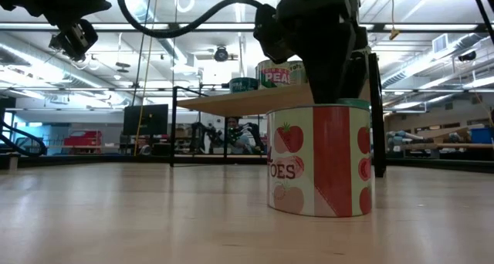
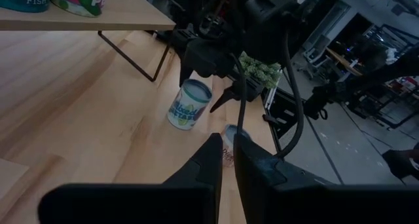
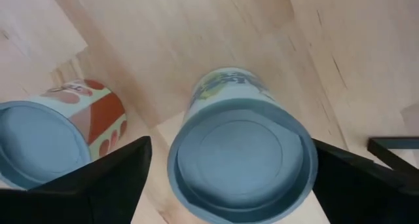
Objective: Pick and place cans onto a shelf
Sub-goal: Put the white canned mixed vegetables on the shelf
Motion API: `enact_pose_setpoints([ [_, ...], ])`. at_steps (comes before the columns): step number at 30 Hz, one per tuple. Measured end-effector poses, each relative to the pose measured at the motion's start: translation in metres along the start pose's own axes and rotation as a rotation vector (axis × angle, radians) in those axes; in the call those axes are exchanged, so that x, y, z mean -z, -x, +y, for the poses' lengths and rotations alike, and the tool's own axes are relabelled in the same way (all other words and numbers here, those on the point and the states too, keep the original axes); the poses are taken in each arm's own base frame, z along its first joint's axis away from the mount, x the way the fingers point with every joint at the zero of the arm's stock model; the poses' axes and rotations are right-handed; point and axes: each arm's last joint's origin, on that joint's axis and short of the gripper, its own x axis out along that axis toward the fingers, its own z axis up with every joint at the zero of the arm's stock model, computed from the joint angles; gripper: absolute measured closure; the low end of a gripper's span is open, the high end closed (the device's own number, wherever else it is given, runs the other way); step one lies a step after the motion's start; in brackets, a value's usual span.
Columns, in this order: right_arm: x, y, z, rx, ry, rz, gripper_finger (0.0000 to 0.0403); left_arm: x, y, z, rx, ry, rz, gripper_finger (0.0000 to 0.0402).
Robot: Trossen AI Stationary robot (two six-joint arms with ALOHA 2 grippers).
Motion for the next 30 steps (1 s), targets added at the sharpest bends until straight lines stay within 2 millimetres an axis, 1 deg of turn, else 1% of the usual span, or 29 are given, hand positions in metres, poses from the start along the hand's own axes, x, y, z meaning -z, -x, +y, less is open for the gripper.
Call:
enact_pose_setpoints([
  [3, 0.000, 0.000, 0.000, 0.001, 0.001, -0.001, 0.0031, 0.000, 0.000, 0.000, 0.000, -0.002, 0.000, 0.0359],
  [10, 0.000, 0.000, 0.000, 0.001, 0.035, -0.002, 0.0099, 0.000, 0.000, 0.000, 0.000, -0.004, 0.000, 0.0359],
  [12, 0.000, 0.000, 0.000, -0.001, 0.051, -0.004, 0.0110, 0.000, 0.000, 0.000, -0.001, -0.005, 0.000, 0.0359],
  [17, -0.001, 0.002, 0.001, -0.004, 0.085, -0.007, 0.0110, 0.000, 0.000, 0.000, 0.000, -0.006, 0.000, 0.0359],
  [25, -0.006, 0.020, 0.005, -0.013, 0.179, -0.049, 0.0110, 0.000, 0.000, 0.000, -0.001, -0.007, -0.001, 0.0359],
  [30, -0.008, 0.029, 0.006, -0.019, 0.199, -0.056, 0.0108, 0.000, 0.000, 0.000, -0.003, -0.006, -0.002, 0.0359],
])
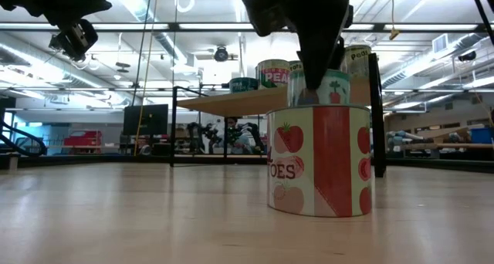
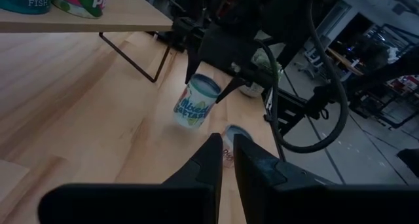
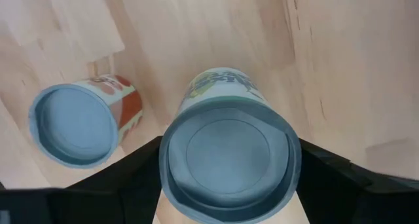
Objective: Pick and place cans onto a shelf
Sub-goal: Put the white canned mixed vegetables on the shelf
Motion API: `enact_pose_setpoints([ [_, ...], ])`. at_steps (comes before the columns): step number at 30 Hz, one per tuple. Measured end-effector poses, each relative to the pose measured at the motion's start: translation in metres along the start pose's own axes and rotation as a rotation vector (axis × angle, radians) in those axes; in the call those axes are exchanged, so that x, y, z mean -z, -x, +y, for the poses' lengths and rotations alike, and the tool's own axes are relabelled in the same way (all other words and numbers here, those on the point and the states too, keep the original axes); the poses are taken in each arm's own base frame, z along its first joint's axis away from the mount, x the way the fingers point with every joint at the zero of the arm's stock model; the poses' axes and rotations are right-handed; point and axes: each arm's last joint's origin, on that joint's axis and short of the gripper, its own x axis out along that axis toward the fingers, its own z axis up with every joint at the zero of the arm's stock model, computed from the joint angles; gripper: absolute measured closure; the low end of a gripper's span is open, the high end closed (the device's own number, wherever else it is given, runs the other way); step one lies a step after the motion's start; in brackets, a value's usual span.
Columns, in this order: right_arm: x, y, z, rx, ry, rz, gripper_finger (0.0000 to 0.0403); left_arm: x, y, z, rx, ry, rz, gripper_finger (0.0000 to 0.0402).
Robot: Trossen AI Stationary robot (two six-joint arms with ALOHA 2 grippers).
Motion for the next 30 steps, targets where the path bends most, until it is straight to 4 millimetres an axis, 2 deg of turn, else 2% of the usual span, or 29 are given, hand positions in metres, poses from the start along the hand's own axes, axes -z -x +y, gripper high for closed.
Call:
enact_pose_setpoints([
  [13, -0.002, 0.018, 0.001, 0.001, 0.017, 0.001, 0.0108, 0.000, 0.000, 0.000, -0.007, 0.000, -0.005, 0.0359],
  [25, 0.000, 0.018, 0.001, -0.026, 0.026, 0.033, 0.0109, 0.000, 0.000, 0.000, -0.007, 0.000, -0.005, 0.0359],
  [30, -0.004, 0.036, 0.002, -0.039, 0.048, 0.004, 0.0109, 0.000, 0.000, 0.000, -0.008, -0.001, -0.004, 0.0359],
])
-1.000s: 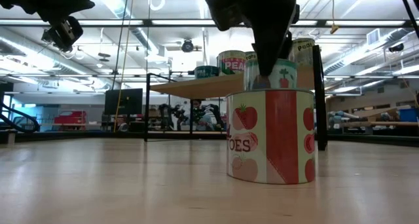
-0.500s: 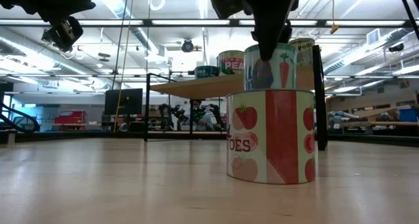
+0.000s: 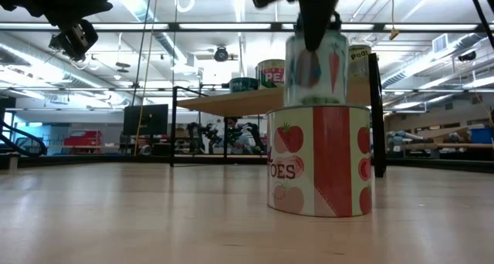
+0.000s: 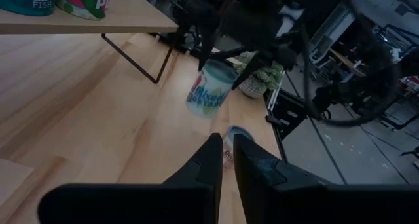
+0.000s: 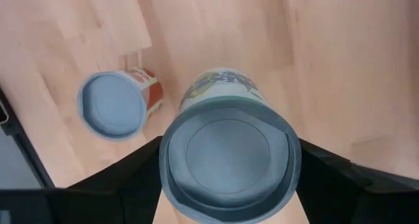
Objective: Pick and place cans onto a shelf
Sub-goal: Put the white canned mixed vegetables on the shelf
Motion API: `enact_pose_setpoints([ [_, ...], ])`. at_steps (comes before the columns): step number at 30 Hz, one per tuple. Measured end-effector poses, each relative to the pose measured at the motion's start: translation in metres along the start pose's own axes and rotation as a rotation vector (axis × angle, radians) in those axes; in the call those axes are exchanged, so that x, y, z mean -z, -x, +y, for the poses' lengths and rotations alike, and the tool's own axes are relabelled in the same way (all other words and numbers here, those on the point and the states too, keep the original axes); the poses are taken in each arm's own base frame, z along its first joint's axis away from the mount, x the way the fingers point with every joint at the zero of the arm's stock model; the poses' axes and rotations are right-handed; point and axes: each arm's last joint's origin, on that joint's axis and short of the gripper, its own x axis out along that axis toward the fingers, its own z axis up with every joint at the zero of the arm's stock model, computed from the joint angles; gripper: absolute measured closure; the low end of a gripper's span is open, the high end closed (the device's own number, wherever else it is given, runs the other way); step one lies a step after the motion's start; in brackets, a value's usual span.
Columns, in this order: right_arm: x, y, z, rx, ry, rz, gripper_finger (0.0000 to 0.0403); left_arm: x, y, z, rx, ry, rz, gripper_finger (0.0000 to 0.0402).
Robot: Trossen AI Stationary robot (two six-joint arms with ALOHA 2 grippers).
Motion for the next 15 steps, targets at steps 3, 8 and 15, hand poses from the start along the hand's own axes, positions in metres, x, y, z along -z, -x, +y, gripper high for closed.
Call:
enact_pose_setpoints([
  [3, -0.002, 0.021, -0.004, 0.024, 0.018, -0.015, 0.0109, 0.000, 0.000, 0.000, -0.001, -0.001, 0.001, 0.0359],
  [8, -0.006, 0.051, -0.012, 0.082, 0.010, -0.079, 0.0108, 0.000, 0.000, 0.000, -0.002, -0.002, 0.003, 0.0359],
  [15, -0.005, 0.067, -0.017, 0.094, 0.021, -0.090, 0.0107, 0.000, 0.000, 0.000, -0.002, -0.001, 0.003, 0.0359],
])
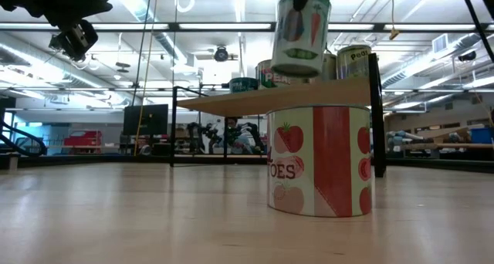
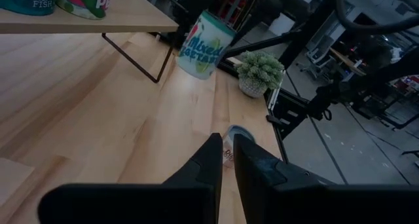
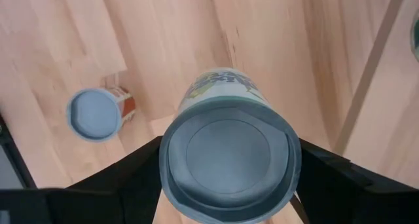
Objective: Pick and place cans onto a shelf
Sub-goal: Put the white canned mixed vegetables on the shelf
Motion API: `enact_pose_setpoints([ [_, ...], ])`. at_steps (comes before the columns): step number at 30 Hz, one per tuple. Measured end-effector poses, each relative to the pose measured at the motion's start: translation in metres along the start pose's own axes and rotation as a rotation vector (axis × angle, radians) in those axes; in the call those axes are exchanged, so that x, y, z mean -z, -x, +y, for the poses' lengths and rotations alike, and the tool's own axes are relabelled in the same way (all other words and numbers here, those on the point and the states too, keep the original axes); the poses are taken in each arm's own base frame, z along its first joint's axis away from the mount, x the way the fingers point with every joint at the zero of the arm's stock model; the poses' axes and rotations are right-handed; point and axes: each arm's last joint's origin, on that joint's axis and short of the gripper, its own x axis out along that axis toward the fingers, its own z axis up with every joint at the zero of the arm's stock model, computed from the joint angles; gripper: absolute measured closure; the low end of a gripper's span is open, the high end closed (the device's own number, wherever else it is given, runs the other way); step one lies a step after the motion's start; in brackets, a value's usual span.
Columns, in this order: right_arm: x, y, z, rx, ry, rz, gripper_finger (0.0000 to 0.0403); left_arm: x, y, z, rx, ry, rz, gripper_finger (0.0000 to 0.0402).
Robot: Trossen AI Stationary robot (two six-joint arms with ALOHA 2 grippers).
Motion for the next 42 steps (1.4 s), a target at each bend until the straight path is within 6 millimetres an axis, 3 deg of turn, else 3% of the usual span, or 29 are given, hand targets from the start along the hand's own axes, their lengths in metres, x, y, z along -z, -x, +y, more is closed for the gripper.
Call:
enact_pose_setpoints([
  [12, 0.005, 0.014, -0.004, -0.004, 0.022, -0.012, 0.0108, 0.000, 0.000, 0.000, 0.000, 0.001, -0.001, 0.0359],
  [42, 0.004, 0.014, -0.004, -0.003, 0.019, -0.013, 0.0107, 0.001, 0.000, 0.001, -0.010, -0.006, 0.007, 0.0359],
])
